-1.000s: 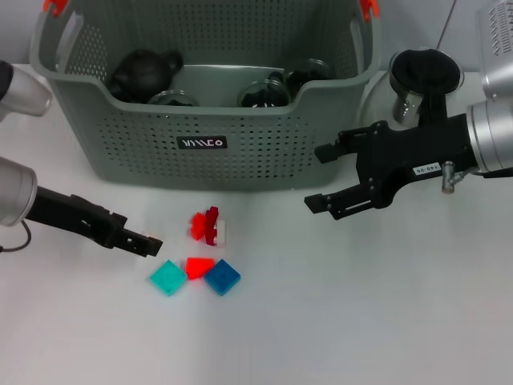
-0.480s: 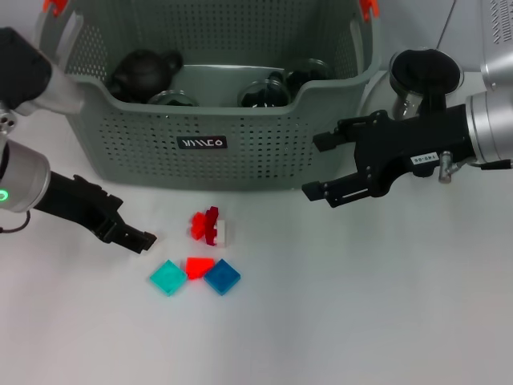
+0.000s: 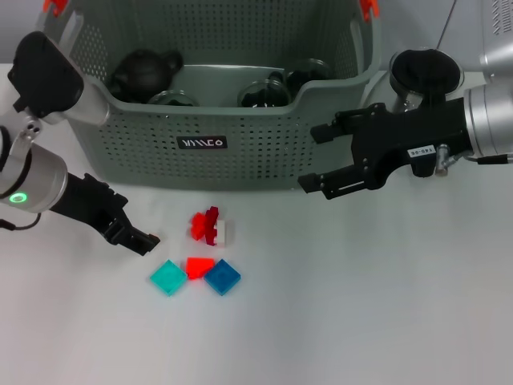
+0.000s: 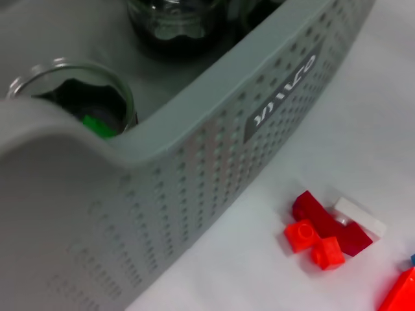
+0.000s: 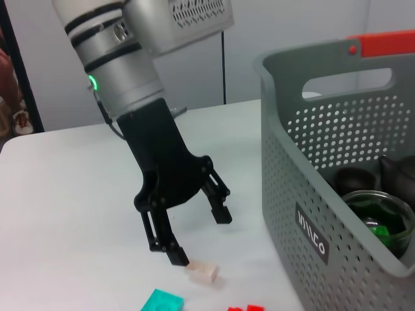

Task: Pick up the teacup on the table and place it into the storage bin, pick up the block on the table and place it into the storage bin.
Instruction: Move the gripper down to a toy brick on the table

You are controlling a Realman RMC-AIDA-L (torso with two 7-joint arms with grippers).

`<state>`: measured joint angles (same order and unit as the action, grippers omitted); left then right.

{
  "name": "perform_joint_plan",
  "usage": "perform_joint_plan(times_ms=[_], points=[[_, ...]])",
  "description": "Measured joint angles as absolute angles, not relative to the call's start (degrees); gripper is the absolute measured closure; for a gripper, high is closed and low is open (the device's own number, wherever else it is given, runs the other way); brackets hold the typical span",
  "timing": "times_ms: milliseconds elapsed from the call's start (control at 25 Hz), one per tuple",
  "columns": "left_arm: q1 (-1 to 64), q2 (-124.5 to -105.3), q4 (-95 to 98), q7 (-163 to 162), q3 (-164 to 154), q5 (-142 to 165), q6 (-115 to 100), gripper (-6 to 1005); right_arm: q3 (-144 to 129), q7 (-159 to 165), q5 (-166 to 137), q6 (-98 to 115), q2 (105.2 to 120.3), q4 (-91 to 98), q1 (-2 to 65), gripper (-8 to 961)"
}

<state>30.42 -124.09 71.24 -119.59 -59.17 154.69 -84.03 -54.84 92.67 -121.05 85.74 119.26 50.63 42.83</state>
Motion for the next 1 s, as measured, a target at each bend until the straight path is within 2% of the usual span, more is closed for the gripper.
perform_joint_plan(times_ms=[1000], points=[[30.14, -124.45, 69.87, -130.08, -65.83, 157.74, -79.71, 106, -54.55, 91.53, -120.58, 85.16, 119.27, 50.62, 42.65, 76]])
